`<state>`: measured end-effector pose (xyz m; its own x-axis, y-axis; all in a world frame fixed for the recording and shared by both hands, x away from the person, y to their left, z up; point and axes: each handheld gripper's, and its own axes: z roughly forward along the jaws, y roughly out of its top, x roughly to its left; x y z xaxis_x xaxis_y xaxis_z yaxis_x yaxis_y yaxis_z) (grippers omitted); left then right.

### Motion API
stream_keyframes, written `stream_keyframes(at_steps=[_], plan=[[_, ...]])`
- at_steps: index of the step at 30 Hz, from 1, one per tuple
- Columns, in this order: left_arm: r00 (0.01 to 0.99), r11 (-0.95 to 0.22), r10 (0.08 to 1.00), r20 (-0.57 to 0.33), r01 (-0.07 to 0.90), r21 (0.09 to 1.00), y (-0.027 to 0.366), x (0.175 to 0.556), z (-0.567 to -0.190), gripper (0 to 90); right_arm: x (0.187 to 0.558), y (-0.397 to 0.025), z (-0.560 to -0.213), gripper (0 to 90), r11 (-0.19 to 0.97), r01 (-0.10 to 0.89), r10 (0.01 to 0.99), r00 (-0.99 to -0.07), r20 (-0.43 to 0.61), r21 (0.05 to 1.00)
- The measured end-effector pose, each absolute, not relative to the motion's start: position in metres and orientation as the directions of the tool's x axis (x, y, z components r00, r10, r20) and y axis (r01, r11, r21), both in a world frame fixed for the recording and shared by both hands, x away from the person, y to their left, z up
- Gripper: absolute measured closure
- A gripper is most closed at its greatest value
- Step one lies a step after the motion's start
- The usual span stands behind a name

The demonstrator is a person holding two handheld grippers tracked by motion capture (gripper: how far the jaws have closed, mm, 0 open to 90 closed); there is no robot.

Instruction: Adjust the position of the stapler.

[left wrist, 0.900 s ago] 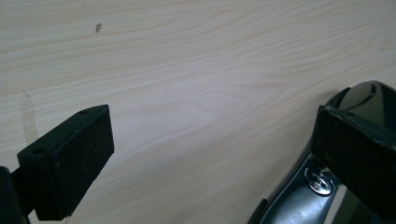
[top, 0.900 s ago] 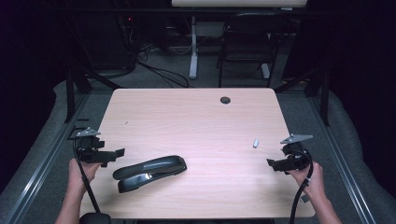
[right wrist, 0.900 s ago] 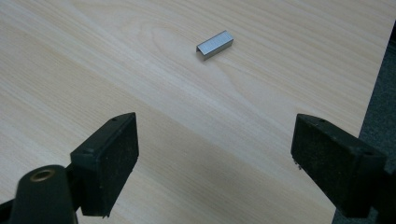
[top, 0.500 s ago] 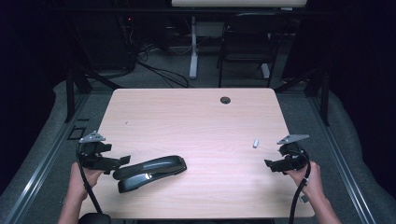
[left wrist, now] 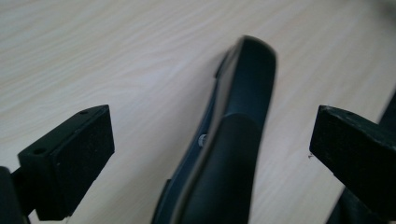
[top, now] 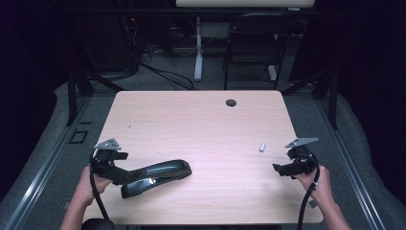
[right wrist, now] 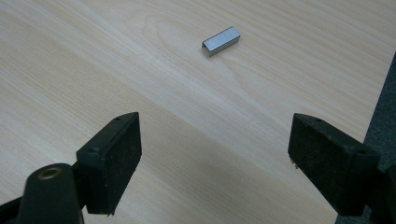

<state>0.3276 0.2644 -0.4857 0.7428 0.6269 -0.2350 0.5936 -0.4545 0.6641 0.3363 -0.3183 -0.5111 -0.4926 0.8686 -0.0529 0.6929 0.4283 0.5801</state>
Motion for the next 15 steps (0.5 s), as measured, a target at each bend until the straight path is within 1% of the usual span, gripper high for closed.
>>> stream_keyframes(at_steps=[1,2,6,8,9,11,13,14,15], plan=[[0.743,-0.454,0.627,-0.235,0.594,0.664,0.264,0.328,-0.486,0.2,0.336,-0.318,-0.511,17.0,0.428,0.693,0.869,-0.491,-0.055,0.580],[0.763,-0.492,0.606,-0.225,0.582,0.647,0.261,0.327,-0.489,1.2,0.336,-0.319,-0.511,17.1,0.429,0.693,0.869,-0.492,-0.055,0.580],[0.799,-0.548,0.554,-0.231,0.560,0.621,0.256,0.326,-0.494,13.2,0.336,-0.319,-0.511,17.5,0.428,0.696,0.869,-0.492,-0.051,0.577],[0.807,-0.560,0.544,-0.231,0.554,0.616,0.254,0.325,-0.495,17.0,0.336,-0.319,-0.511,17.9,0.428,0.699,0.869,-0.491,-0.051,0.573],[0.805,-0.561,0.550,-0.223,0.554,0.616,0.253,0.325,-0.495,22.0,0.336,-0.319,-0.511,18.2,0.429,0.697,0.869,-0.492,-0.053,0.574],[0.802,-0.563,0.557,-0.215,0.556,0.611,0.253,0.325,-0.495,35.3,0.336,-0.319,-0.512,18.4,0.429,0.698,0.869,-0.491,-0.053,0.573],[0.803,-0.570,0.558,-0.208,0.553,0.607,0.254,0.324,-0.497,42.5,0.337,-0.319,-0.512,19.2,0.436,0.700,0.868,-0.494,-0.056,0.565],[0.800,-0.570,0.565,-0.202,0.555,0.606,0.254,0.324,-0.497,43.0,0.337,-0.319,-0.512,19.3,0.437,0.701,0.867,-0.495,-0.057,0.564],[0.797,-0.569,0.572,-0.193,0.555,0.607,0.254,0.324,-0.497,46.2,0.337,-0.318,-0.512,19.4,0.437,0.701,0.867,-0.495,-0.058,0.563]])
